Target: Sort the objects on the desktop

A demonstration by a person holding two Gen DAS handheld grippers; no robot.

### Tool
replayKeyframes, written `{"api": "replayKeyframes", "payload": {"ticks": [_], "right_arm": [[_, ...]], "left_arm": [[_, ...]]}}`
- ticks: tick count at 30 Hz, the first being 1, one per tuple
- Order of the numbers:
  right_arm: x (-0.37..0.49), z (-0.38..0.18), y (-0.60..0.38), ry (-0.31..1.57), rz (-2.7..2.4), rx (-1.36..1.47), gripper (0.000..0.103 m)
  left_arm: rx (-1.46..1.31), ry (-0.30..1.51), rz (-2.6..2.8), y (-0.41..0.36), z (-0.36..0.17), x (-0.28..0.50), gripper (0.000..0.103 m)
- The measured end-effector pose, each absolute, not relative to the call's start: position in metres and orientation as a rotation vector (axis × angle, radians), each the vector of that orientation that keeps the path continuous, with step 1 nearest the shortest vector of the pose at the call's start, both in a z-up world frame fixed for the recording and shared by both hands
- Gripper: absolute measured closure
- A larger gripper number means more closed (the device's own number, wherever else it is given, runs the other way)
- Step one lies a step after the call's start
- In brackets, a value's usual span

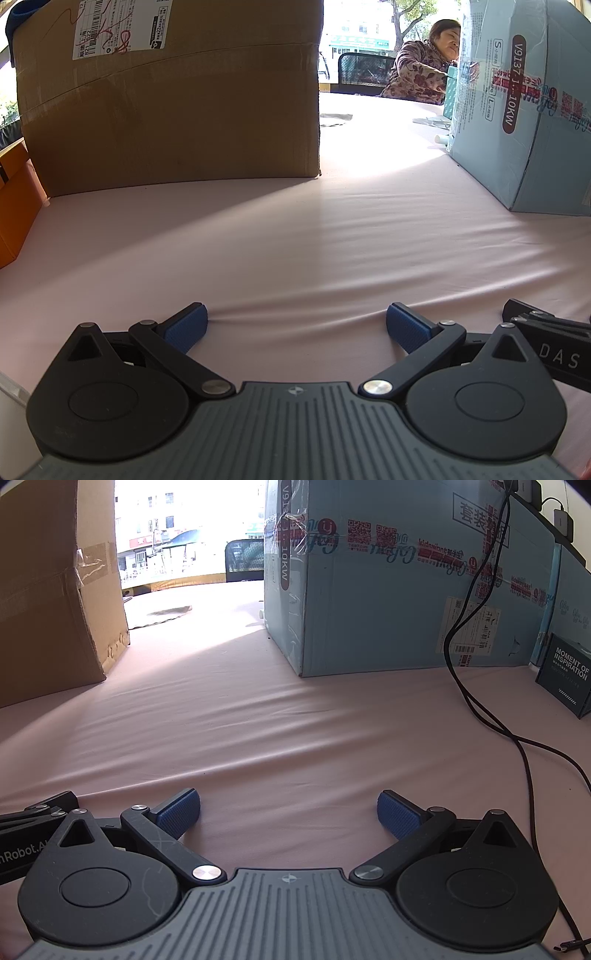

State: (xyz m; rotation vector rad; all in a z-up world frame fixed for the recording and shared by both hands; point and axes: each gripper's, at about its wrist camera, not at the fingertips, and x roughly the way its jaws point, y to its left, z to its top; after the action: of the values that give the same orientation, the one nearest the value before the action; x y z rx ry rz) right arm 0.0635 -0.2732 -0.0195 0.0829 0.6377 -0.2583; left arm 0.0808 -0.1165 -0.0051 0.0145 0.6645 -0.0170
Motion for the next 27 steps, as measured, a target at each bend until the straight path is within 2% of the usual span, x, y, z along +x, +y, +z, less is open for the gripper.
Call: {"api": "replayKeyframes", "payload": {"ticks": [11,27], "right_arm": [[0.061,-0.02,-0.28,0.616,-0.257,0.149,0.0],[0.065,-0.02,-0.272,0.633,-0.274,0.099,0.0]], "left_arm": [[0.014,0.663,-0.016,-0.116,-0.005,0.08,0.0],[0.014,0.664,-0.016,-0.116,-0.005,0.081,0.0]]}}
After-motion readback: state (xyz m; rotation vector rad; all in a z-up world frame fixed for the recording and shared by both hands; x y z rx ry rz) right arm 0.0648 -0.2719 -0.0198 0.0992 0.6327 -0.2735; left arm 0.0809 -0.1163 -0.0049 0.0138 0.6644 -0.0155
